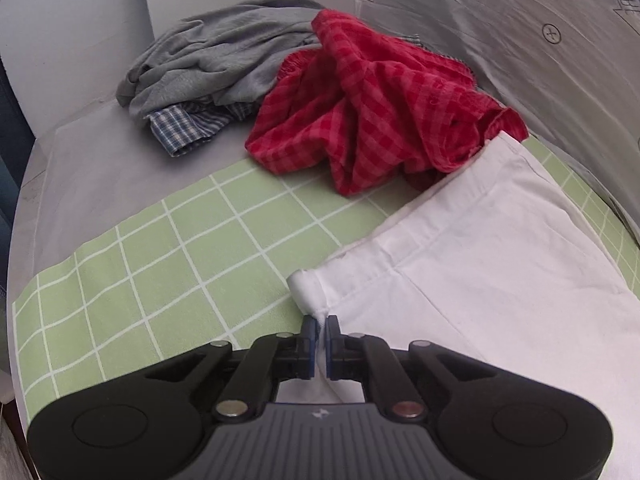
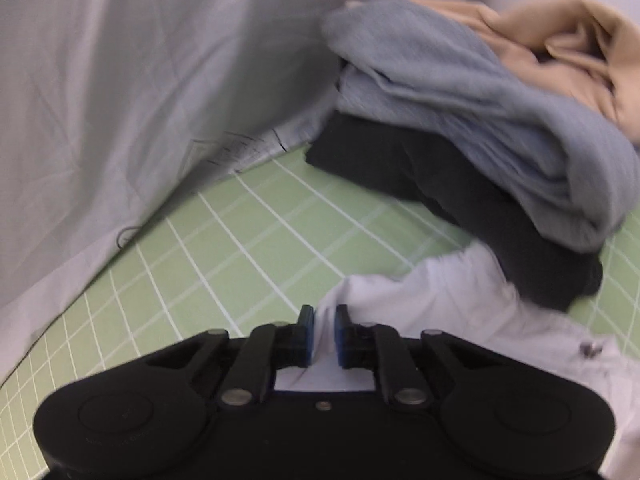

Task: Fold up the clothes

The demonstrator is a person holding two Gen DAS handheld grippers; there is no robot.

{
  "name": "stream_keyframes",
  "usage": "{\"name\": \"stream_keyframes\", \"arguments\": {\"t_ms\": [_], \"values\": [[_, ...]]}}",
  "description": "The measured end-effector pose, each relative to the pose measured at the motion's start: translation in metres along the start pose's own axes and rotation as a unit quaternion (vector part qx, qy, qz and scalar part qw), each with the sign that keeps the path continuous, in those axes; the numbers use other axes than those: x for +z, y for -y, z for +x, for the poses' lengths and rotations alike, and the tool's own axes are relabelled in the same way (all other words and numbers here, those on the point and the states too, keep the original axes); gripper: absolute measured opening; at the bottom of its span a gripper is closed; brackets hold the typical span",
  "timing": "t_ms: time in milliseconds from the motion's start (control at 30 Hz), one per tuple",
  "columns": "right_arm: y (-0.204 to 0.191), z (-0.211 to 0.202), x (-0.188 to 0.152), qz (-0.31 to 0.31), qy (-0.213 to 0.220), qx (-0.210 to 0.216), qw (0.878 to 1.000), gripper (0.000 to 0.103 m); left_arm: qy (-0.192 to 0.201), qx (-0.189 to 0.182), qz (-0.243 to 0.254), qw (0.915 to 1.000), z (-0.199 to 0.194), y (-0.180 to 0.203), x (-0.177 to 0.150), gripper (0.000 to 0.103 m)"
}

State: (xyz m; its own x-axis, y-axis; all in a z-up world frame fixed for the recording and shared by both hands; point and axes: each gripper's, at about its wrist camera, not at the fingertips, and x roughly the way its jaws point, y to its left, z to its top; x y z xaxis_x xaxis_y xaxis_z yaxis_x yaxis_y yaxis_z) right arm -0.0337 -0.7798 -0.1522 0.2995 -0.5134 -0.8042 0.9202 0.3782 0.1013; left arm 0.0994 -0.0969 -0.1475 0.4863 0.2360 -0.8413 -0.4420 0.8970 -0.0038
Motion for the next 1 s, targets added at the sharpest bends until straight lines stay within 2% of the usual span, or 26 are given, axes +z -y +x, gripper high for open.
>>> {"name": "stream_keyframes", "arguments": {"t_ms": [133, 333, 433, 467, 500, 533, 600, 633, 767, 867, 933, 1000], "values": [[-0.019, 0.007, 0.014, 0.006, 0.007, 0.016, 1.0, 0.008, 0.01, 0.016, 0.002, 0.9998, 0.004, -0.002, 0.008, 0.004], [-0.065, 0.021, 0.029, 0.003, 0.025, 0.035, 0.999, 0.008, 0.012, 0.026, -0.026, 0.9992, 0.016, -0.015, 0.023, 0.004], [-0.075, 0.033, 0.03, 0.005, 0.017, 0.033, 0.999, 0.01, 0.006, 0.024, -0.038, 0.9989, 0.018, -0.017, 0.023, 0.004], [-0.077, 0.036, 0.03, 0.002, 0.01, 0.033, 0.999, 0.012, 0.007, 0.024, -0.03, 0.9992, 0.017, -0.016, 0.023, 0.004], [-0.078, 0.034, 0.028, -0.007, 0.008, 0.043, 0.999, 0.025, 0.008, 0.02, -0.021, 0.9995, 0.016, -0.016, 0.023, 0.005], [-0.078, 0.03, 0.026, -0.017, 0.01, 0.058, 0.998, 0.048, 0.006, 0.013, -0.017, 0.9997, 0.013, -0.017, 0.023, 0.009], [-0.078, 0.018, 0.019, -0.044, 0.018, 0.079, 0.996, 0.071, 0.007, -0.009, -0.012, 0.9999, 0.003, -0.021, 0.022, 0.014], [-0.081, 0.01, 0.013, -0.071, 0.025, 0.081, 0.994, 0.076, 0.008, -0.024, -0.01, 0.9996, -0.003, -0.022, 0.023, 0.021], [-0.095, -0.027, -0.025, -0.203, 0.063, 0.075, 0.974, 0.08, 0.009, -0.067, 0.028, 0.9973, -0.02, -0.007, 0.026, 0.032], [-0.116, -0.054, -0.061, -0.254, 0.081, 0.076, 0.961, 0.08, 0.006, -0.091, 0.071, 0.9932, -0.022, 0.024, 0.028, 0.036], [-0.128, -0.075, -0.088, -0.268, 0.093, 0.107, 0.953, 0.08, 0.0, -0.111, 0.092, 0.9896, -0.02, 0.046, 0.029, 0.036], [-0.148, -0.091, -0.115, -0.295, 0.098, 0.141, 0.94, 0.08, -0.01, -0.127, 0.117, 0.9849, -0.014, 0.069, 0.028, 0.037]]}}
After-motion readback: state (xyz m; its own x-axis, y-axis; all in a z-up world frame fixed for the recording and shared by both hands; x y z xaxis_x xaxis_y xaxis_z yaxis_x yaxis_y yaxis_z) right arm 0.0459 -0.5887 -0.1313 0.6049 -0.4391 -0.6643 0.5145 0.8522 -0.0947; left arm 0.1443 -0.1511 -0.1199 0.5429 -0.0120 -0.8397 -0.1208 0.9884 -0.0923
